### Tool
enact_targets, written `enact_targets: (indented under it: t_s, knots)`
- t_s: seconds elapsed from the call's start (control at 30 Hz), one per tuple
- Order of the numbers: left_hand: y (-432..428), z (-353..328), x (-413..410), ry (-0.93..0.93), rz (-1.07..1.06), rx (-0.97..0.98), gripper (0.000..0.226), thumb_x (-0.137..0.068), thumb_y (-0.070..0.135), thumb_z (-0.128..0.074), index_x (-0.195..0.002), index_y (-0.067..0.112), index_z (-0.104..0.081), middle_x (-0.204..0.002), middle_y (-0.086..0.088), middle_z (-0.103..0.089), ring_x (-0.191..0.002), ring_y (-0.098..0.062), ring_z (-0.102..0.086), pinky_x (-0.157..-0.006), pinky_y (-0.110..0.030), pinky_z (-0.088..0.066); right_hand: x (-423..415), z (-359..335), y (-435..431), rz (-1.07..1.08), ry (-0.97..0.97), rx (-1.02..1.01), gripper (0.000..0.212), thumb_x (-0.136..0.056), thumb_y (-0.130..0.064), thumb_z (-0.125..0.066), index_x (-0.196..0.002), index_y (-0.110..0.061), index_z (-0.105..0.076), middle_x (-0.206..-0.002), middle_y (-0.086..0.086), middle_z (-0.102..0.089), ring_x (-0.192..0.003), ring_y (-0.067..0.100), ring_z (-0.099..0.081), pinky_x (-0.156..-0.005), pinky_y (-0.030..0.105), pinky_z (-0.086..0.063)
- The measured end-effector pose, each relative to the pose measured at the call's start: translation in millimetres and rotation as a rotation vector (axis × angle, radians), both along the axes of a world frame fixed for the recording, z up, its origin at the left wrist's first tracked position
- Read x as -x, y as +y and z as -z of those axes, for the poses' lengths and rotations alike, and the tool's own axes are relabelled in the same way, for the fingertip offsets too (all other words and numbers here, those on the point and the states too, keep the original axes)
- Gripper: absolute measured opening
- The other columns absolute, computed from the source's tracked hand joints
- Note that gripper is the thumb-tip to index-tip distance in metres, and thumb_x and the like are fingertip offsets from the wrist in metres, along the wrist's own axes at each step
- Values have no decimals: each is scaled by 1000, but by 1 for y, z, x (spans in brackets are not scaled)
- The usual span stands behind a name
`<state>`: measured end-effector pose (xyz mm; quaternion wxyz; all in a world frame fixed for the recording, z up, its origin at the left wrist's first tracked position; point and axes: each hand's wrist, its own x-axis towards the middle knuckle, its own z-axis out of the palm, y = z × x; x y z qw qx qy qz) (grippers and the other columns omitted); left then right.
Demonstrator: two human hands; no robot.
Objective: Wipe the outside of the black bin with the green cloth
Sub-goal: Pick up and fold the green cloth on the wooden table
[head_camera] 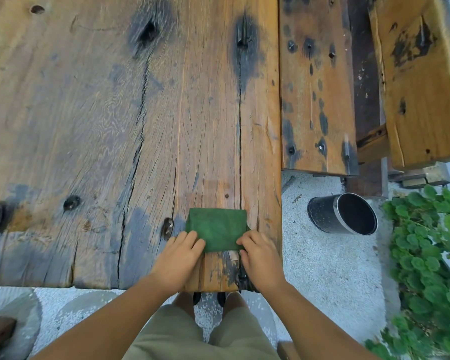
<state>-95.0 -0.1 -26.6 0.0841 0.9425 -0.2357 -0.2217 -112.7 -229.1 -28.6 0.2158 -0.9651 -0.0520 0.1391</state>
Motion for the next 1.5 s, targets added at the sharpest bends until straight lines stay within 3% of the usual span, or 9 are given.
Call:
enact_targets:
  t_s: [0.13, 0.23, 0.33, 0.4, 0.57, 0.8, 1.1, 1.3, 1.5]
  knots:
    - [7, 0, 10, 17, 16, -12, 66, -61, 6, -83, -124, 11, -65, -113, -6, -63, -97, -28, -61, -78, -38, -53, 6, -2, 2, -17, 8, 38, 25, -85, -2, -73, -108, -12, -74, -110, 2, -67, -96, 27, -64, -78, 42, -56]
    - [5, -2, 9, 43, -1, 3, 51, -77, 10, -72, -127, 14, -62, -117, -4, -60, -102, -26, -58, -82, -37, -49, 3, -7, 4, -3, 51, 54, 23, -90, -6, -66, -110, -13, -74, -113, 2, -66, -99, 26, -63, -82, 43, -55]
    - [-2, -5, -8, 57, -58, 48, 24, -95, 21, -51, -115, 19, -64, -111, 0, -58, -101, -23, -53, -83, -35, -43, -11, -12, 9, 10, 122, 62, 21, -97, -12, -55, -111, -15, -71, -112, 0, -63, -102, 22, -59, -86, 36, -50]
    - [-5, -7, -22, 49, -97, 78, 23, -99, 24, -45, -103, 16, -66, -102, -3, -62, -95, -25, -56, -81, -37, -45, -22, -15, 13, 39, 131, 71, 19, -98, -13, -52, -108, -15, -69, -108, 1, -65, -100, 22, -60, -84, 34, -48]
    - [-13, -8, -52, -15, -104, 136, 17, -96, 17, -51, -105, 11, -63, -105, -6, -59, -97, -25, -53, -82, -39, -47, -40, -21, 24, 98, 114, 64, 27, -97, -15, -55, -123, -15, -64, -118, 3, -60, -106, 22, -59, -87, 35, -50]
    - [-17, 1, -82, 62, -211, 114, 38, -92, 17, -61, -128, 13, -54, -126, -5, -52, -116, -24, -49, -98, -38, -45, -51, -10, 26, 303, 237, 49, 65, -94, -27, -69, -149, -19, -35, -137, 5, -47, -118, 26, -57, -89, 37, -50]
    - [-14, 5, -93, 191, -308, 72, 23, -91, 16, -63, -113, 12, -57, -117, -5, -56, -106, -27, -57, -90, -44, -50, -61, 4, 29, 406, 282, -27, 29, -95, -16, -66, -120, -16, -50, -116, 7, -61, -97, 25, -63, -78, 37, -52]
    - [-14, 3, -69, 204, -452, 14, 19, -84, 8, -54, -100, 15, -61, -101, -5, -65, -92, -27, -63, -76, -38, -50, -86, 3, 24, 262, 259, -56, 18, -94, -5, -60, -110, -13, -58, -113, 6, -60, -103, 25, -61, -86, 43, -54]
    - [-15, 8, -31, 397, -686, 157, 21, -89, 23, -69, -89, 14, -49, -91, -7, -64, -92, -31, -63, -72, -38, -51, -121, 2, 36, -8, 236, -33, 27, -91, 0, -59, -116, -10, -64, -118, 9, -61, -114, 29, -54, -94, 40, -48]
